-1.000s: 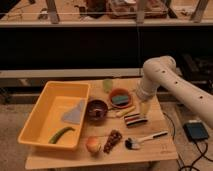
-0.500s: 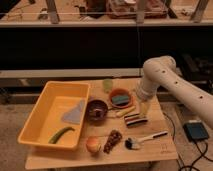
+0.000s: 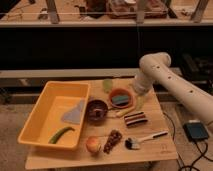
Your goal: Place sponge in purple bowl
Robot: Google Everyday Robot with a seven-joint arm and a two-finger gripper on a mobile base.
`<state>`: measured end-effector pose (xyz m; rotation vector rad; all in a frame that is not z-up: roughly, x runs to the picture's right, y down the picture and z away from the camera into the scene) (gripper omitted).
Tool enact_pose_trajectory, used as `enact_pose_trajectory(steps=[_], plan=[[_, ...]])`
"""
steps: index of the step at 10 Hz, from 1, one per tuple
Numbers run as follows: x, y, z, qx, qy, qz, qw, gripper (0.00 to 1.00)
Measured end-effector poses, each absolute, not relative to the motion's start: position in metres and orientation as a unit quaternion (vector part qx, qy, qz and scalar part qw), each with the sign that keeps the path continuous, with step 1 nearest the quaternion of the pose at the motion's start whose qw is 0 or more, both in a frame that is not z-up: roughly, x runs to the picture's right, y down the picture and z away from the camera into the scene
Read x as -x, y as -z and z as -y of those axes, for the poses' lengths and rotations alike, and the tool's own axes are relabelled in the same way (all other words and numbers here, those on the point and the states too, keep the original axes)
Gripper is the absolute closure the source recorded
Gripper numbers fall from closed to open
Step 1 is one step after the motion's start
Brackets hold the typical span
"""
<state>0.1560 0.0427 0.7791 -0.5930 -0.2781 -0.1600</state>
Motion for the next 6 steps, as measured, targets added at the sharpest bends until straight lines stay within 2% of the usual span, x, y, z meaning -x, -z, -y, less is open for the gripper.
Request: enact_pose_trajectory(steps=[6], plan=[[-0.146,-0.834,-0.033,0.286,0.077,0.140,0.945,0.20]])
